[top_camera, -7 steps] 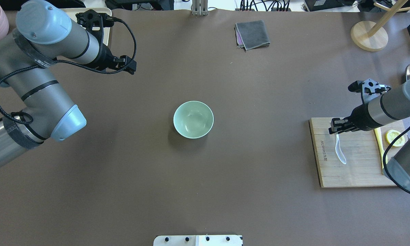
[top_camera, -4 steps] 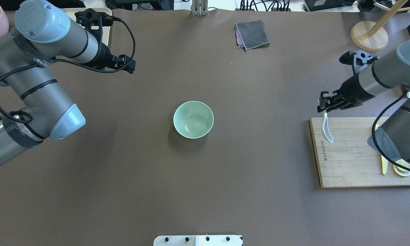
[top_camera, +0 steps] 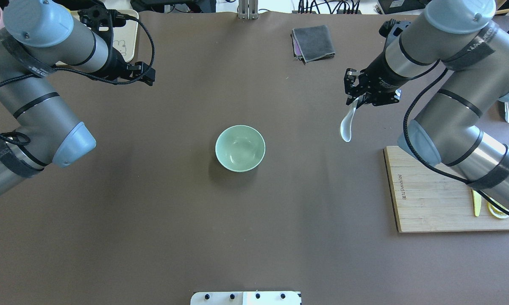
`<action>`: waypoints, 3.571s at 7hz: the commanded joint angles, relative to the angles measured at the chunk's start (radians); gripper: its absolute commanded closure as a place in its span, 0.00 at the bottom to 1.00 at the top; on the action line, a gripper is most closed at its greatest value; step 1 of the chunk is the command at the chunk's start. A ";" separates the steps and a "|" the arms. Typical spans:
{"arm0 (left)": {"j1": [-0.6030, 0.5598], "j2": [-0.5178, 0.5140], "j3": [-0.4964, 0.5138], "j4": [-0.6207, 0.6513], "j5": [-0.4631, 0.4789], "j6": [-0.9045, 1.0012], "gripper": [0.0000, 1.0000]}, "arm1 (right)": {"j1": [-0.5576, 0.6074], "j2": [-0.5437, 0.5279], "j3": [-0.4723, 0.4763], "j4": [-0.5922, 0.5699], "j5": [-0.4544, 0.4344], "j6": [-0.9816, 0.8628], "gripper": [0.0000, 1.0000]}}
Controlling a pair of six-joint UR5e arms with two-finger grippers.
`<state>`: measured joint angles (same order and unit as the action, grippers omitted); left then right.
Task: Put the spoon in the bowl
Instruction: 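Lift the white spoon with the right gripper and carry it to the bowl, then lower the spoon into the bowl and open the right gripper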
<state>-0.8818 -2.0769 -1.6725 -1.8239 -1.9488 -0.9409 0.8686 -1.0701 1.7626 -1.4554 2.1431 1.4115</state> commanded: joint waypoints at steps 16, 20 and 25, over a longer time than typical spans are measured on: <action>-0.175 0.121 0.042 -0.081 -0.168 0.108 0.02 | -0.326 0.400 -0.351 0.004 -0.542 0.270 0.95; -0.183 0.121 0.053 -0.083 -0.168 0.108 0.02 | -0.349 0.392 -0.329 0.003 -0.551 0.259 0.00; -0.207 0.123 0.057 -0.136 -0.127 0.116 0.02 | -0.148 0.121 -0.002 0.001 -0.381 -0.209 0.00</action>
<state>-1.0789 -1.9614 -1.6184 -1.9406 -2.0967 -0.8265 0.6632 -0.8695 1.6880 -1.4541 1.7400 1.3617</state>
